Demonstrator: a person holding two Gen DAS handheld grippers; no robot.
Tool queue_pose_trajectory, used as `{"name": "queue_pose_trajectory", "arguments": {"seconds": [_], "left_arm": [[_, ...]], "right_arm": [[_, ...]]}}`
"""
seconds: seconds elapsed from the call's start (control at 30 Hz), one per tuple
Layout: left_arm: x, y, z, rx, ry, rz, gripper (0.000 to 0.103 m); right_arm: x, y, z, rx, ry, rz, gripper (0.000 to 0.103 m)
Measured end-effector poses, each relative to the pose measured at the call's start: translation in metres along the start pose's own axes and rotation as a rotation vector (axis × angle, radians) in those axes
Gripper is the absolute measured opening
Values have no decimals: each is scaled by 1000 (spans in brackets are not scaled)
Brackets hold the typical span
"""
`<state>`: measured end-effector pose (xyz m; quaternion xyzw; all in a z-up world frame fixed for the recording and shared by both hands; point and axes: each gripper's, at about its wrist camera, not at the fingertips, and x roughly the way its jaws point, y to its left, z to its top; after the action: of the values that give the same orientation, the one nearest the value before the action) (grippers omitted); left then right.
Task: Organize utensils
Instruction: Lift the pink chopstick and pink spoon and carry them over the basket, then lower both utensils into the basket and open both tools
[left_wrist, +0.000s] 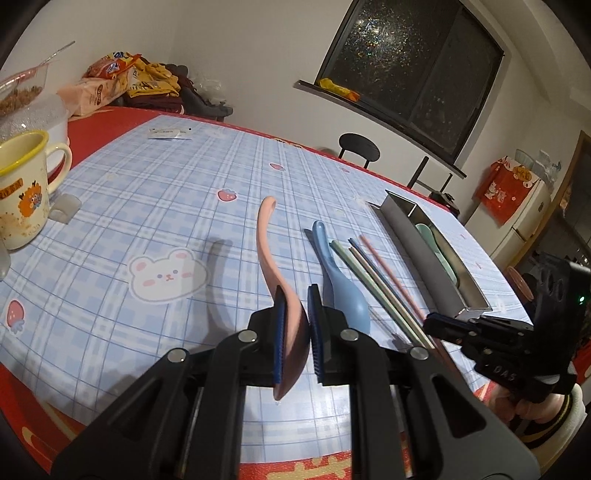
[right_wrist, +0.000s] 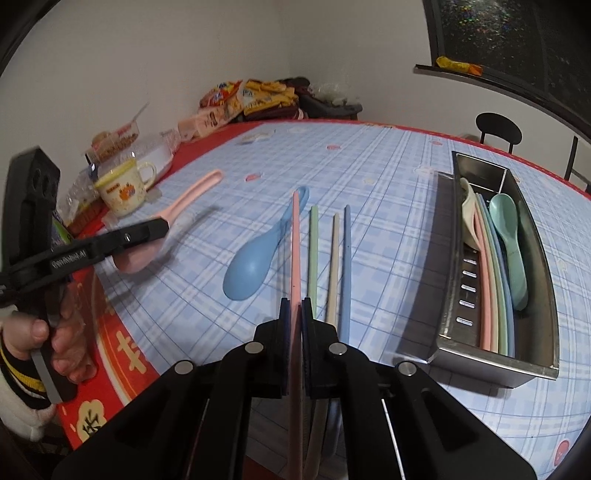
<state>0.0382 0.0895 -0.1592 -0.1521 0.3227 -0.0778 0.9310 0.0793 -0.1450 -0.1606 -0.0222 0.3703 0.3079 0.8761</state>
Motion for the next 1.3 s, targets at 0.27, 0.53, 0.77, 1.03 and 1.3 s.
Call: {"name": "queue_pose_trajectory", "arguments": {"seconds": [0.27,0.53,0.77,1.03,1.3], "left_arm": [[-5,4,3,-12,-1,4,16],[-6,-38,31,23,-22,-16,16],[29,-114,58,86,9,-99,16],[98,-192,69,120,69,-171,16],[152,-199,71,10,167,-225,16]], "right_arm": [[-30,-36,4,152,-75,106,6],[-50,-103,47,237,-203,33,6],[-39,-154,56,351,-244,9,6],[-34,-177,47,408,-226,-36,6],[-26,-181,44,436,-192,-58,6]]}}
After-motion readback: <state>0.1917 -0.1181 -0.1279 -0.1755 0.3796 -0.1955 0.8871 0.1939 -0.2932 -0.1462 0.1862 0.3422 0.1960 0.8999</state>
